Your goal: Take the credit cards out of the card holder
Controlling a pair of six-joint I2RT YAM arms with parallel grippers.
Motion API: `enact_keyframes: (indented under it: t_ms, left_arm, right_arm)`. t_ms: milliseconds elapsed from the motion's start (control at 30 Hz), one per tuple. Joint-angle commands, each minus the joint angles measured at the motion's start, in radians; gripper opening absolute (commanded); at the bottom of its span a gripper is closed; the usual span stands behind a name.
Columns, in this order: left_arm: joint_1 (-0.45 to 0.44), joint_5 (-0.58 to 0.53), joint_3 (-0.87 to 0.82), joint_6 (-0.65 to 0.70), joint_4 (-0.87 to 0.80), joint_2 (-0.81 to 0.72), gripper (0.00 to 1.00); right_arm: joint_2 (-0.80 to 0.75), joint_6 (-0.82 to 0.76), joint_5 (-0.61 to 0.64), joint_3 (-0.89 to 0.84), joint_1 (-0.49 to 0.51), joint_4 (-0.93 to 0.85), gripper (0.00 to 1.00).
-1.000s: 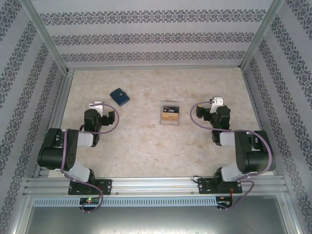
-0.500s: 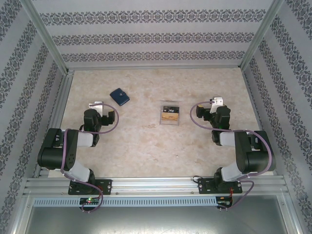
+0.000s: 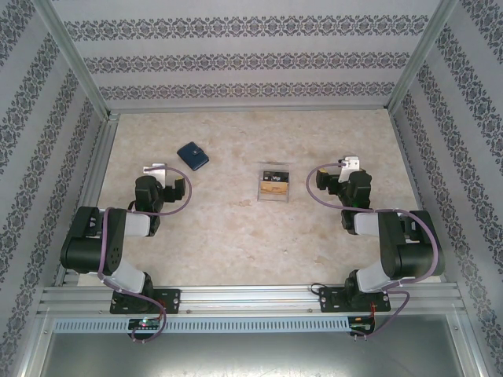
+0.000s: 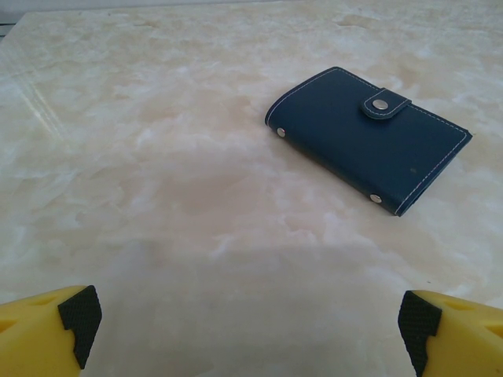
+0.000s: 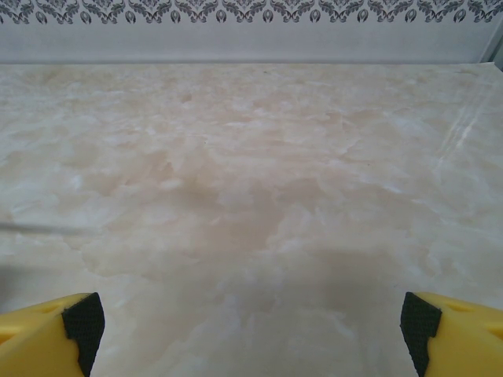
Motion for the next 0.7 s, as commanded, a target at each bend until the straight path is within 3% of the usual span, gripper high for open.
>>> enact_keyframes:
  t_ms: [0,100,267,433,533,667]
  left_arm:
    - [0.018,-0.001,0.065,-0.005,-0.090,-0.043,0.99]
    - [0.018,-0.073,0.178,-0.042,-0.361,-0.131,0.99]
    - [0.018,-0.144,0.322,-0.167,-0.684,-0.261,0.99]
    - [0.018,-0.187,0.520,-0.406,-1.083,-0.313,0.99]
    - [0.018,-0.124,0.589,-0.432,-1.207,-0.304,0.99]
    - [0.017,-0.007,0.602,-0.461,-1.227,-0.286,0.99]
  right_arm:
    - [-0.002,0.000,-0.021,0.003,-0.013,0.019,0.98]
    - [-0.028,-0.004,-0.015,0.003,-0.011,-0.003,0.98]
    - [-0.194,0.018,0.082,0.048,0.004,-0.219,0.98]
    - [-0.359,0.325,0.228,0.229,-0.002,-0.661,0.98]
    - [-0.404,0.440,0.205,0.308,-0.006,-0.830,0.98]
    - [-0.440,0.509,-0.012,0.314,-0.019,-0.831,0.98]
